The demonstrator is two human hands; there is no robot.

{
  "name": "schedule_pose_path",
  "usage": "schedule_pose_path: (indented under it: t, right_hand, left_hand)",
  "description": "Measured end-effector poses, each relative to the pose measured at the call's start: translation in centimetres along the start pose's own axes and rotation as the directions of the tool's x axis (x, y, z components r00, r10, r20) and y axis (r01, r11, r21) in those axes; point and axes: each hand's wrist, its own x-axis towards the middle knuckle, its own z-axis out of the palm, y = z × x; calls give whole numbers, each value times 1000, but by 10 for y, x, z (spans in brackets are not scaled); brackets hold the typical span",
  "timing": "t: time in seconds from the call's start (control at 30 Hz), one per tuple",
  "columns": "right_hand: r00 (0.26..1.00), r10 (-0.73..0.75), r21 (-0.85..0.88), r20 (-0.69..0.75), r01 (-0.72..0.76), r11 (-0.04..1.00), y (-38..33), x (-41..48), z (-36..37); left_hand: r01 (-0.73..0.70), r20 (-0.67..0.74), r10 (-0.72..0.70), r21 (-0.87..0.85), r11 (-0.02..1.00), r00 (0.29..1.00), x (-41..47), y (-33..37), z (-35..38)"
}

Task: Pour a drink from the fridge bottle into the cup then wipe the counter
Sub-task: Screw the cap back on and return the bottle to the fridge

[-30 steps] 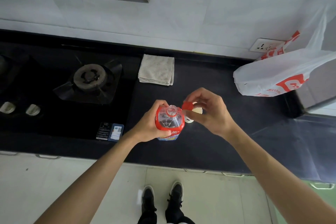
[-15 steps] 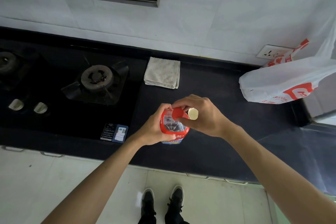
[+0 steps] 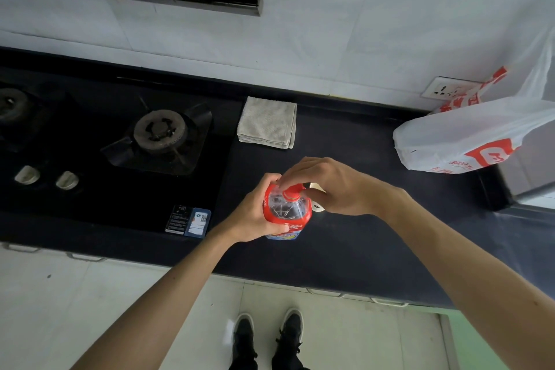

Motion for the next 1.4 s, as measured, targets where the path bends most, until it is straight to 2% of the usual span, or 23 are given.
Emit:
schedule_pose_path:
  t: [0.07,0.23,0.4,0.53,0.6,0.7,0.8,0.87,1.03,1.23,1.33,1.4]
  right_hand:
    - [1000,24,12,0,-24,1000,2,0,-1]
    - [999,-4,-110,-35,0,994,-1,2,9]
    - [974,48,-174,-222,-88,981,0,5,19]
    - [923,100,-220,-372,-192,956,-3,9,35]
    - [905,134,-230,-404,-242,943,-3,9,36]
    - [930,192,-169,-314,-254,952,0,3,28]
    - [978,141,-51,-157,-150,987,5,-6,20]
    - [989,110,-4,-104,-111,994,7,-8,19]
    - [984,102,50,-145,-96,994,10,-8,23]
    - [929,207,-44,-307,-231,972,1,1,36]
    - [924,295,-45,-243,-314,948,2,1,33]
    - [937,316,76,-146,-308,948,6,-3,27]
  left_hand:
    - [0,0,0,-2,1000,1000,0,0,0]
    - [18,3,-18,-6,1000,1000,-1,1,-1]
    - [11,-6,-11,-9,1000,1000,-2,3,0]
    - [4,-6,-4,-8,1000,1000,-3,3,-1]
    - [5,-7,-5,-8,1000,1000,-3,3,0]
    - [3,-4,-3,-10,1000,1000,-2,4,0]
    - [-2,-6,2,-19,1000,1000,-2,3,0]
    - [-2,-11,2,-24,1000,1000,-2,2,0]
    - [13,-3,-13,-24,1000,1000,-2,2,0]
    - [11,-3,-11,-29,1000,1000,-3,6,0]
    - [15,-9,-16,-36,999,1000,-3,5,0]
    - [21,-9,-22,-33,999,1000,-3,5,0]
